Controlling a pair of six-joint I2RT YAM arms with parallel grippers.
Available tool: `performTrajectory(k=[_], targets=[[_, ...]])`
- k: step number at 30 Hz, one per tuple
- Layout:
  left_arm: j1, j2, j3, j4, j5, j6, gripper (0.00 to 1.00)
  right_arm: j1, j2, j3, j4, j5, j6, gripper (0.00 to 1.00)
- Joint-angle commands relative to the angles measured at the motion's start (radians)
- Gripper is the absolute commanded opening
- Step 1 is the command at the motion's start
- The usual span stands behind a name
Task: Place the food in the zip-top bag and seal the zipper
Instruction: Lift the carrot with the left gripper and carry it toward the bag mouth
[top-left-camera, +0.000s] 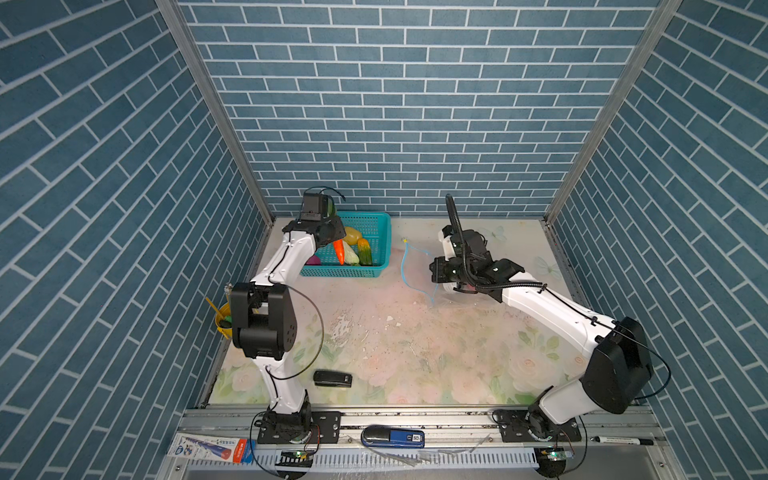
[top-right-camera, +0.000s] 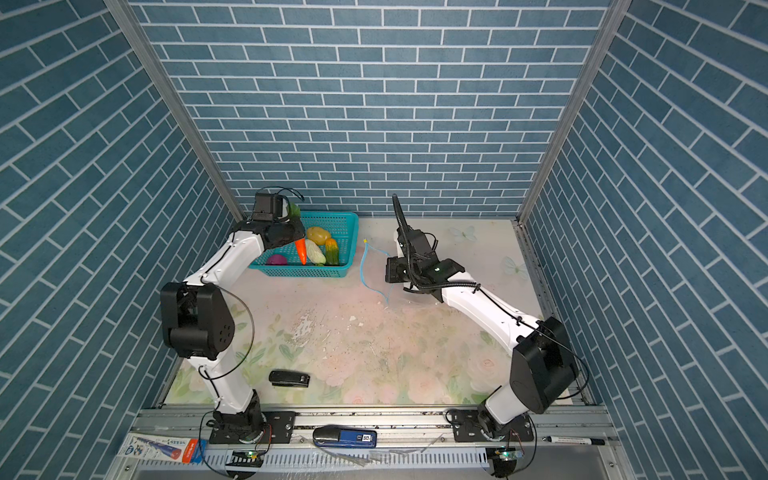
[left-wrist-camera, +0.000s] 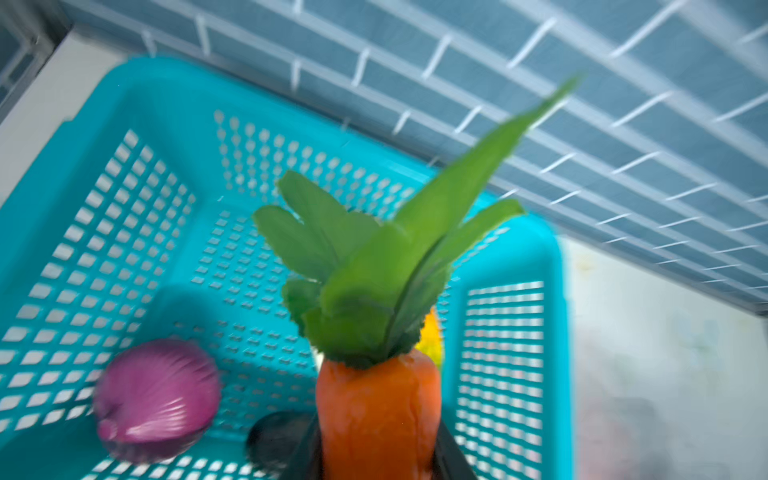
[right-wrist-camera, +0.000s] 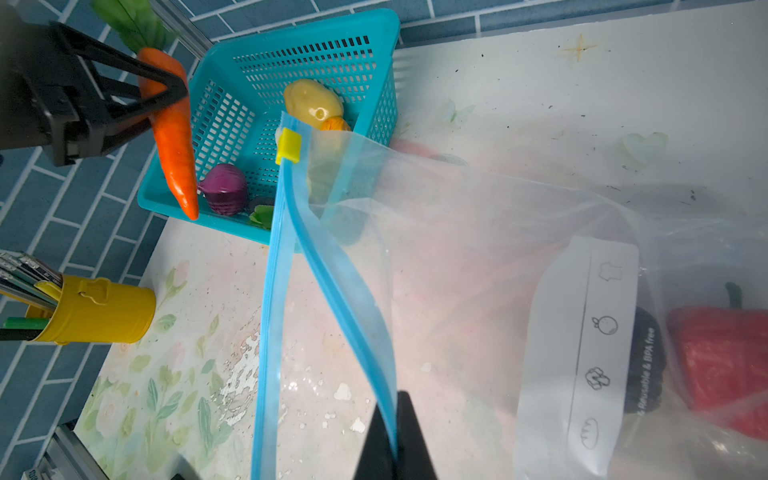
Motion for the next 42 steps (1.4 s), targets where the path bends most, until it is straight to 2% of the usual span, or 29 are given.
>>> performTrajectory(k=[1, 5, 8, 13, 17, 31, 35, 42], targets=[[-0.024, -0.074, -0.081, 0.184, 0.042, -0.020, 0.21, -0.004, -0.029, 0.021, 0.010, -0.010, 0.025, 0.00], [-0.067, -0.150, -0.179, 0.293, 0.039, -0.026, 0.19, -0.004, -0.026, 0.027, 0.009, -0.010, 0.028, 0.00], [-0.106, -0.216, -0.267, 0.400, -0.016, -0.032, 0.15, -0.003, -0.024, 0.033, 0.007, -0.010, 0.028, 0.00], [-0.188, -0.321, -0.458, 0.703, -0.100, -0.012, 0.07, -0.004, -0.024, 0.046, 0.002, -0.010, 0.030, 0.00], [-0.244, -0.359, -0.556, 0.892, -0.094, 0.014, 0.02, -0.005, -0.025, 0.050, -0.001, -0.011, 0.031, 0.00], [-0.381, -0.416, -0.734, 1.230, -0.036, 0.084, 0.00, -0.004, -0.026, 0.067, -0.002, -0.042, 0.030, 0.00], [-0.421, -0.419, -0.776, 1.328, -0.031, 0.141, 0.00, -0.004, -0.022, 0.082, -0.011, -0.044, 0.024, 0.00], [-0.435, -0.379, -0.854, 1.600, 0.039, 0.150, 0.00, -0.008, -0.013, 0.106, -0.028, -0.045, 0.019, 0.00]])
